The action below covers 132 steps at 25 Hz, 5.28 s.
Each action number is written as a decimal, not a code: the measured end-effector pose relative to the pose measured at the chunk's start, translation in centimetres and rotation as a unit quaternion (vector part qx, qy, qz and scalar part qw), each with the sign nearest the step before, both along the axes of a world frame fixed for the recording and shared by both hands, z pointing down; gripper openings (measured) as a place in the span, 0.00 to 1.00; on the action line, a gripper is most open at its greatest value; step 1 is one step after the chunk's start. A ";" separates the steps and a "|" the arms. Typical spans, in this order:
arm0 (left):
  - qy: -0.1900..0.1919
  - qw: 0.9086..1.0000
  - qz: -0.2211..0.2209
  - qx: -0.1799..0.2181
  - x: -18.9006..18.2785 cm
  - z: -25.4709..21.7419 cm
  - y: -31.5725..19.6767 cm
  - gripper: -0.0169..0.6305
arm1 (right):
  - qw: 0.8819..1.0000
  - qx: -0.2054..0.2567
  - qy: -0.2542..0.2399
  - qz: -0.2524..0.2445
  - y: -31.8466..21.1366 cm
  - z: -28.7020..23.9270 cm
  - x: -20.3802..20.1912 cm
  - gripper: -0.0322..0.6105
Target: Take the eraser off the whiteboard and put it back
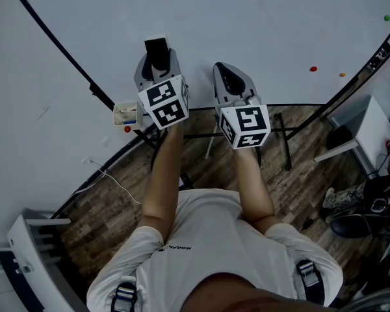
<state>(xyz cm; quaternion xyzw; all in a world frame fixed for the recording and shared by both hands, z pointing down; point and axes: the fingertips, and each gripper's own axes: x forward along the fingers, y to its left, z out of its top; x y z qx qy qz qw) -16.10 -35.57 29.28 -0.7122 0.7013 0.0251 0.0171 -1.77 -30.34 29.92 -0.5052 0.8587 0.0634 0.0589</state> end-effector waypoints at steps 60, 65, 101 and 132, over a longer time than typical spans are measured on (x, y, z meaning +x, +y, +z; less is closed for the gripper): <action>-0.028 0.999 -0.035 -0.014 -2.0 -0.6 -5.5 0.37 | 1.000 0.001 -0.003 0.006 -0.2 -0.1 0.8 0.07; -0.021 0.999 -0.029 -0.011 -1.9 -0.4 -5.6 0.37 | 1.000 0.000 -0.004 0.005 -0.3 0.0 0.9 0.07; -0.021 0.999 -0.018 0.016 -0.3 -1.4 -0.3 0.41 | 1.000 0.005 -0.005 -0.001 1.3 -0.3 1.1 0.07; -0.028 0.999 0.000 0.030 3.0 -0.5 4.8 0.08 | 1.000 0.006 -0.013 -0.006 2.2 -0.4 1.7 0.07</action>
